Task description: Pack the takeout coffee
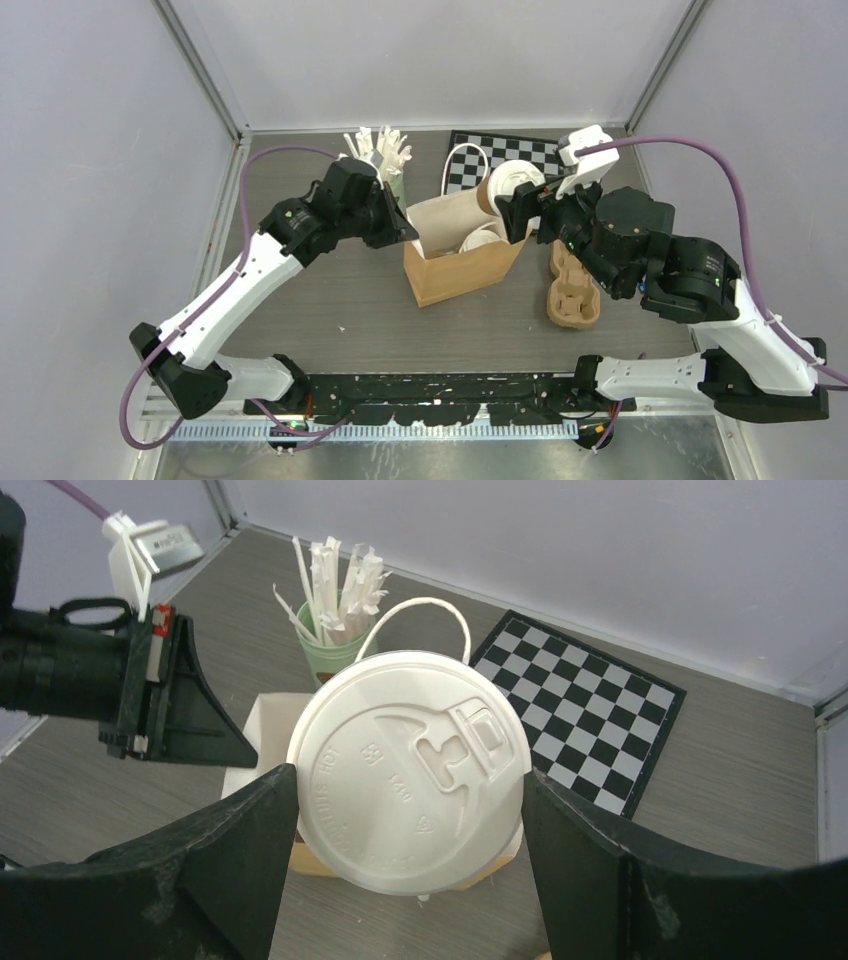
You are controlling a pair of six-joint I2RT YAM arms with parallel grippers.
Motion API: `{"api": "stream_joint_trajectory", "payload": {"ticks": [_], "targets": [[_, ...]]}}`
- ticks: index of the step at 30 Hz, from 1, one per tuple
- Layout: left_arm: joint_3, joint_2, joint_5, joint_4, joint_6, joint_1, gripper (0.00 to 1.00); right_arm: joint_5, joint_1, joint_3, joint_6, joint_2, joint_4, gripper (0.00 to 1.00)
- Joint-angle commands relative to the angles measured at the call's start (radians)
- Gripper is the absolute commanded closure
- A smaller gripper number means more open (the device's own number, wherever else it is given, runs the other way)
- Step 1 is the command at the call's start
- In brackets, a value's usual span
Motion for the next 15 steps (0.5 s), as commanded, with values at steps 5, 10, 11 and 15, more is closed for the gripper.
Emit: {"api": "stream_joint_trajectory", "payload": {"ticks": [5, 10, 11, 15], "targets": [[-0.008, -0.061, 0.372, 0.071, 0.181, 0.131, 1.00, -0.189, 0.002, 0.043, -0.079, 0.020, -0.023, 0.18], [-0.020, -0.070, 0.541, 0.112, 0.247, 0.173, 1.00, -0.243, 0.002, 0.045, -0.130, 0.040, -0.043, 0.18], [-0.025, -0.068, 0.583, 0.125, 0.251, 0.185, 1.00, -0.262, 0.003, 0.047, -0.149, 0.047, -0.050, 0.18], [-0.021, -0.049, 0.710, 0.125, 0.293, 0.219, 1.00, -0.315, 0.002, 0.044, -0.178, 0.078, -0.075, 0.18]]}}
